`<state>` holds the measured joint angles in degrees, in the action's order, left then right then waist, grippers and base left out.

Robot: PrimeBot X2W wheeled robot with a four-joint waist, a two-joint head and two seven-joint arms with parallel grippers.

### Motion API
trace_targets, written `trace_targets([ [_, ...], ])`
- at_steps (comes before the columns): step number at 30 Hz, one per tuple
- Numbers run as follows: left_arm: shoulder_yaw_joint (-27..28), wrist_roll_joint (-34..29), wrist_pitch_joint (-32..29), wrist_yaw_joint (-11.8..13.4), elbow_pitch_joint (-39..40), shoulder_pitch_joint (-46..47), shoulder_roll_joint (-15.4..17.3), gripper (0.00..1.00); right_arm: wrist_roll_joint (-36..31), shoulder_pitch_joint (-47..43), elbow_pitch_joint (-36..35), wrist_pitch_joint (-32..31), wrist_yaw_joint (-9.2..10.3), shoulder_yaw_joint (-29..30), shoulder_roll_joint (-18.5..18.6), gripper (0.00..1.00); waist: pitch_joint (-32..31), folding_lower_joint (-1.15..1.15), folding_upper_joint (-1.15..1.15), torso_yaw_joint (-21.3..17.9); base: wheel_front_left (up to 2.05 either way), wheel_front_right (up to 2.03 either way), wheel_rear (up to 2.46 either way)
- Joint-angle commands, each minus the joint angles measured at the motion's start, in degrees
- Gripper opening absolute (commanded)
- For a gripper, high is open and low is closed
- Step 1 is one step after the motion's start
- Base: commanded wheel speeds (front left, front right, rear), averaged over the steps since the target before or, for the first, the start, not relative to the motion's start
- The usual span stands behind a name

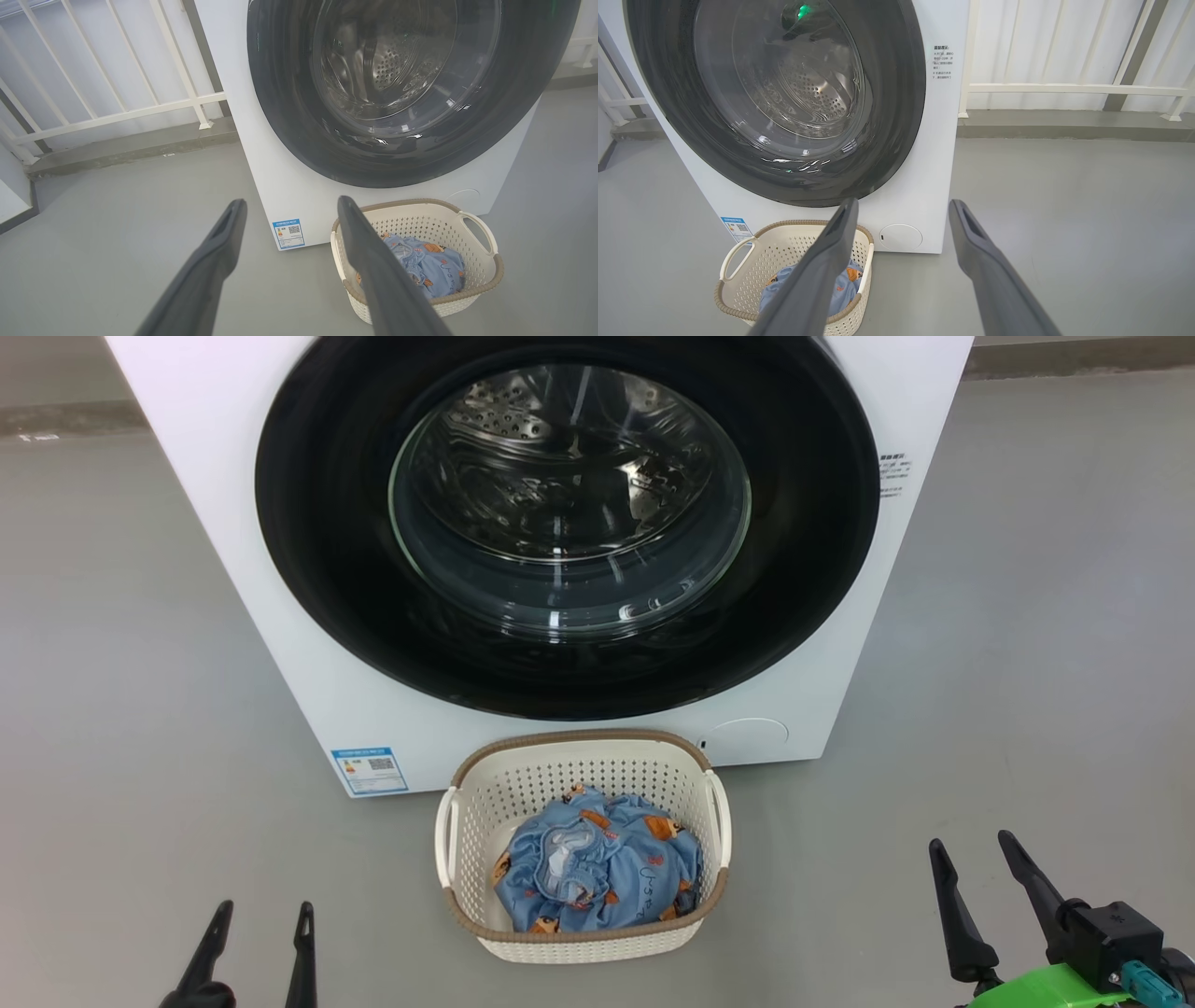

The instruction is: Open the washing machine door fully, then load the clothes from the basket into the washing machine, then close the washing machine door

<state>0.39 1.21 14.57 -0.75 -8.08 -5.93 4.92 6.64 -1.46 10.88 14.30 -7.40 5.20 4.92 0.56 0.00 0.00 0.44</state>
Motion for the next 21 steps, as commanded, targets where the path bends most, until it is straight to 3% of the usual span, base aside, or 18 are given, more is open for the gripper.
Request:
trace_targets([
  [1, 2.12, -0.47, 0.43, 0.23, 1.62, 1.31, 0.8, 1.0, -0.2, 0.4, -1.17, 0.7, -0.09, -1.22, 0.41, 1.0, -0.07, 0.0, 0.0, 0.02, 0.0, 0.0, 0.0],
  [11, 2.09, -0.71, 0.43, 0.09, 1.97, 1.46, 0.82, 1.0, -0.31, 0.46, -1.12, 0.7, -0.09, -1.36, 0.28, 1.0, -0.19, 0.0, 0.0, 0.0, 0.09, 0.2, -0.29],
  [21, 2.21, -0.69, 0.43, 0.06, 2.53, 1.64, 1.0, 1.0, -0.14, 0.54, -1.04, 0.7, -0.09, -1.48, -0.03, 1.0, 0.04, 0.0, 0.0, -0.7, 0.81, 0.93, -1.74],
])
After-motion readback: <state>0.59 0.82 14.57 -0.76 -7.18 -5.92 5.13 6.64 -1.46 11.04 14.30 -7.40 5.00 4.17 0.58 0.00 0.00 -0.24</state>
